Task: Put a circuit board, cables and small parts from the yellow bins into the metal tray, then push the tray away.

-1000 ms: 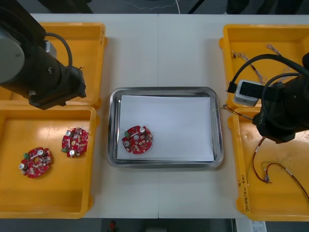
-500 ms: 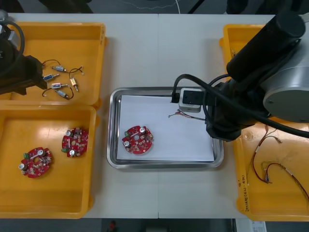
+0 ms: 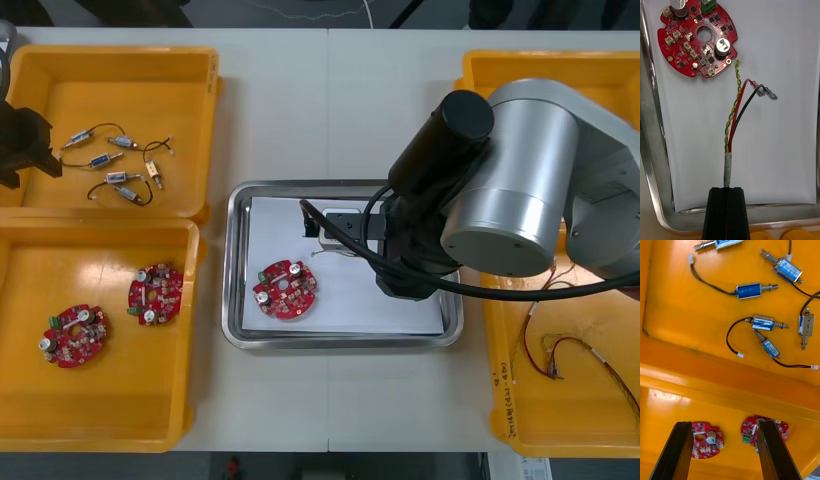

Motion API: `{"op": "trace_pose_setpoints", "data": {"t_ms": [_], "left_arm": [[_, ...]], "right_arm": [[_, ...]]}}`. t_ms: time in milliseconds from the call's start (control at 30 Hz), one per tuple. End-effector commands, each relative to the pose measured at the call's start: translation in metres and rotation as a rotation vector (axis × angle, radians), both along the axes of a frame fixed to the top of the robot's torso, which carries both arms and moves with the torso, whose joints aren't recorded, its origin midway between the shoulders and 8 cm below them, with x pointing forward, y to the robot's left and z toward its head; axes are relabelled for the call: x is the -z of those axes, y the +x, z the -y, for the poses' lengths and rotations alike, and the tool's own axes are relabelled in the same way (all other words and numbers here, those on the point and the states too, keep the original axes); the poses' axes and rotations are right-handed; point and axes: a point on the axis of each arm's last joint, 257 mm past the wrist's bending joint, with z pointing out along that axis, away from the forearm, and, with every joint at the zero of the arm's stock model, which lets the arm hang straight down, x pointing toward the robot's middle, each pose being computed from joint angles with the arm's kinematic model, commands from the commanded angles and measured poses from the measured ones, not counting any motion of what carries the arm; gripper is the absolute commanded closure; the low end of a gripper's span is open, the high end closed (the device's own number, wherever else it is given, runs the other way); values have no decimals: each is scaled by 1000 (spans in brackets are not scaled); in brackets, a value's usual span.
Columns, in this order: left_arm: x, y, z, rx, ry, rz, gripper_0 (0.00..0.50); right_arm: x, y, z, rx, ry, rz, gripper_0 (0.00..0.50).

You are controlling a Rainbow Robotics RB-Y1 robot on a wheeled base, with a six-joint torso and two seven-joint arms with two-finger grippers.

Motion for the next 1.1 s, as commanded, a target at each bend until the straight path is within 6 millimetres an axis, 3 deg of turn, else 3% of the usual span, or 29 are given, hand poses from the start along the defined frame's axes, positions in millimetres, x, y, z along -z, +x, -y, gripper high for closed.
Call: {"op": "trace_pose_setpoints", "data": {"t_ms": [33, 300, 767, 1033, 1100], "left_arm": [[-49, 23, -21, 122, 90, 103, 0], [-49, 40, -30, 261, 146, 130, 0], [-34, 84, -26, 493, 277, 175, 0], [-29, 107, -23, 575, 292, 222, 0], [-25, 116, -21, 587, 286, 235, 0]], "right_arm": [[11, 5, -21, 2, 17, -4, 500], [39, 5, -14, 2, -39, -19, 500], [75, 6, -9, -10, -82, -30, 486], [90, 4, -4, -8, -94, -46, 447], [95, 3, -6, -14, -85, -48, 410]]}}
